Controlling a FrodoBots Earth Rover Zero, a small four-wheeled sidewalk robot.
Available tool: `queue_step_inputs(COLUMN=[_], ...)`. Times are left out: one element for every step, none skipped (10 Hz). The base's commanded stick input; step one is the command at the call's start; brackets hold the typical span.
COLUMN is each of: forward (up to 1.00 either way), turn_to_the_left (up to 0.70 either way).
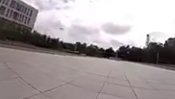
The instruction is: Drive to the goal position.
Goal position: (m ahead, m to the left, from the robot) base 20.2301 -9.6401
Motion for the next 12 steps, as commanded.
queue_step_inputs(forward=[0.7,0.7,0.7,0.7,0.7,0.7,0.7,0.7,0.7,0.7,0.7,0.7], turn_to_the_left=[0.0,0.0,0.0,0.0,0.0,-0.08,-0.35,-0.35,-0.35,-0.35,-0.23,0.0])
